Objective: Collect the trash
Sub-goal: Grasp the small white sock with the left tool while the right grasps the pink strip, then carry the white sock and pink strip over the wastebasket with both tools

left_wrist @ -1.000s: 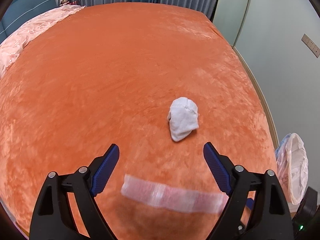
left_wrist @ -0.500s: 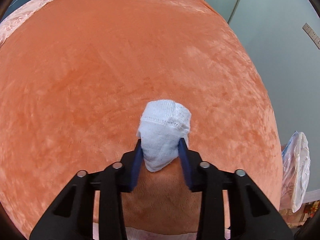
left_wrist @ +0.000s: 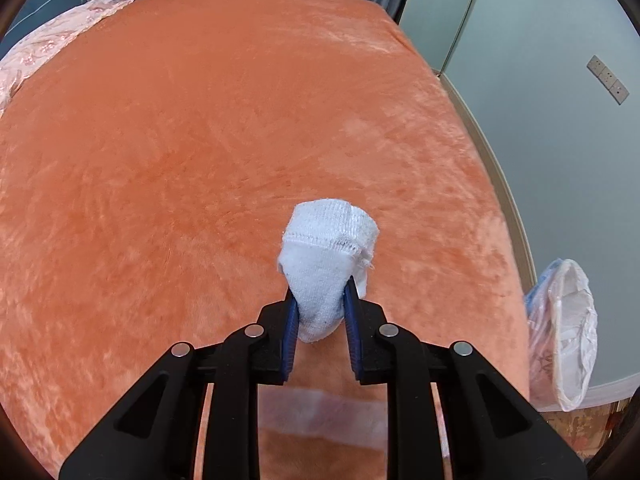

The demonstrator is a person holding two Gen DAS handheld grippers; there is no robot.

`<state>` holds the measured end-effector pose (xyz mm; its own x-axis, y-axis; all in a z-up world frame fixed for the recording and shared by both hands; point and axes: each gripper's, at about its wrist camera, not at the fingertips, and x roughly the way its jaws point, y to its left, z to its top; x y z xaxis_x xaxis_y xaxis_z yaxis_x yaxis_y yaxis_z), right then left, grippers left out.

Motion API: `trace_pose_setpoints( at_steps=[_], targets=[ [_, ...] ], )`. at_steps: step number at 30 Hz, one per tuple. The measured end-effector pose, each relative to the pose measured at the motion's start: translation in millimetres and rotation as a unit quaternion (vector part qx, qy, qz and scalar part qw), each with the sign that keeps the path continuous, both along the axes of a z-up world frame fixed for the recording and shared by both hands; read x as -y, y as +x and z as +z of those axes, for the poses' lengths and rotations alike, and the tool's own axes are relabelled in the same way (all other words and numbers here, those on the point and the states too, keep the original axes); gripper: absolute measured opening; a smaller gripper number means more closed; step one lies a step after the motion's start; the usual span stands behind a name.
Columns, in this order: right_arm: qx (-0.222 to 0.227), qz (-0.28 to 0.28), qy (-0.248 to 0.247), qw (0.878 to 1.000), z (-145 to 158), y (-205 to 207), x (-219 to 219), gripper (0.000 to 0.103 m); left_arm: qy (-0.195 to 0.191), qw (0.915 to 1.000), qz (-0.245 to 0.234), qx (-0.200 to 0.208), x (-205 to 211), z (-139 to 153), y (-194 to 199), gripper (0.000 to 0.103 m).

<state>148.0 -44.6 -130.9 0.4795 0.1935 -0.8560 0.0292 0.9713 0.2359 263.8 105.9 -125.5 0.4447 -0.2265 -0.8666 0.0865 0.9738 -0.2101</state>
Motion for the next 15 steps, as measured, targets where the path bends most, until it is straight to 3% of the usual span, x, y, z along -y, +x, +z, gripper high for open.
trace_pose_setpoints(
  at_steps=[15],
  targets=[
    [0.143,-0.075,-0.002,0.987,133,-39,65,0.01,-0.017,0.9958,-0.06,0.067,69,89,-82,0.02]
  ],
)
